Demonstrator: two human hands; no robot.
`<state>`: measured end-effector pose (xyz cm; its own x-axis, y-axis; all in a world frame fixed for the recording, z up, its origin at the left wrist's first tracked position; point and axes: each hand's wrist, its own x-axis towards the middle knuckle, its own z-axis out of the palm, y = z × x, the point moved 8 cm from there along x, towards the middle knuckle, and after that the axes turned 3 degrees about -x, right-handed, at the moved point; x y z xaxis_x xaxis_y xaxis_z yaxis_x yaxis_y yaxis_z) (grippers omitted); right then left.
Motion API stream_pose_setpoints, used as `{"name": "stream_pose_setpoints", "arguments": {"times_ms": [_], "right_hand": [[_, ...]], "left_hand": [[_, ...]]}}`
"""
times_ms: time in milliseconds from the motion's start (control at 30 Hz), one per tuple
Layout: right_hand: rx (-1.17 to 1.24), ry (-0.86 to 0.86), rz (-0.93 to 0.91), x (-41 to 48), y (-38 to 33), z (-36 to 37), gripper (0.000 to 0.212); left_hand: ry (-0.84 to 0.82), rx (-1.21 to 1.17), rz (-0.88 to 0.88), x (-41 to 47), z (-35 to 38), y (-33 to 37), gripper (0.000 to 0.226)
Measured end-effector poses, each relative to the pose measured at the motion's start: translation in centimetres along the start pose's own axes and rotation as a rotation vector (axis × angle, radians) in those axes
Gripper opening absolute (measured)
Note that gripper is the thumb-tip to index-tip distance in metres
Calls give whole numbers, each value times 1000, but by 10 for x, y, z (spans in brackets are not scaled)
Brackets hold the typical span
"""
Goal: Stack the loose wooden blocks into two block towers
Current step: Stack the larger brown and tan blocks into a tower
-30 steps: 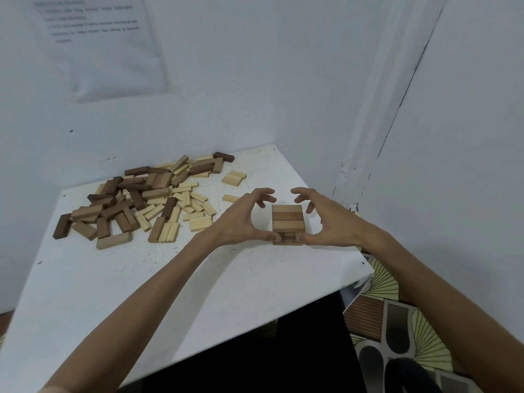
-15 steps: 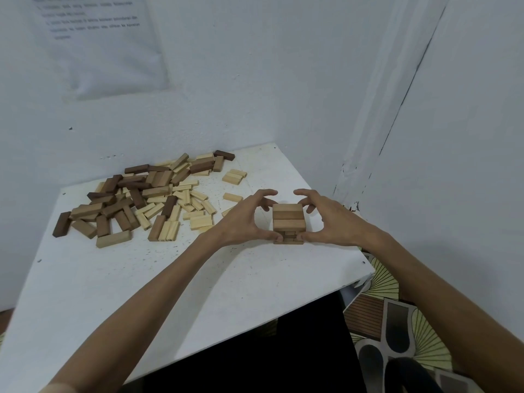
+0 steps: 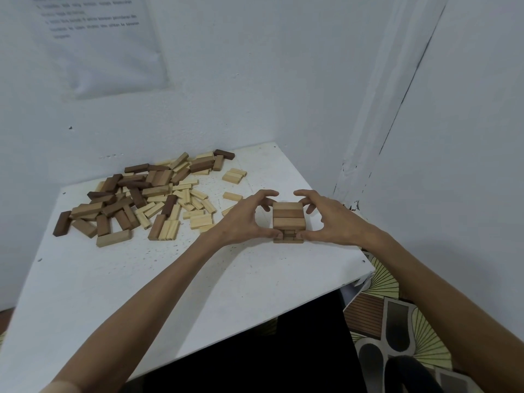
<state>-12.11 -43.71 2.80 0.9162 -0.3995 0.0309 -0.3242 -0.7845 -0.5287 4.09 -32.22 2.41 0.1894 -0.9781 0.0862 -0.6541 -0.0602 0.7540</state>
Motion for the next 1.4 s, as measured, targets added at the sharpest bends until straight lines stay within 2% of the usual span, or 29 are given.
{"name": "stream_pose_setpoints", "arguments": {"times_ms": [633, 833, 933, 1133, 1400], "right_hand": [[1, -3, 14, -2, -3, -1, 92], [42, -8, 32, -6, -9, -5, 102], [-7, 39, 28, -6, -19, -15, 90], [-62, 46, -29, 14, -57, -28, 66], [-173, 24, -111, 72, -106, -11, 57]], "left_hand": [[10, 23, 5, 0, 0, 0, 89], [-16, 15, 28, -4, -3, 4, 105], [9, 37, 22, -6, -13, 5, 93], [103, 157, 8, -7, -48, 0, 45], [200, 218, -121, -19, -104, -34, 39]]}}
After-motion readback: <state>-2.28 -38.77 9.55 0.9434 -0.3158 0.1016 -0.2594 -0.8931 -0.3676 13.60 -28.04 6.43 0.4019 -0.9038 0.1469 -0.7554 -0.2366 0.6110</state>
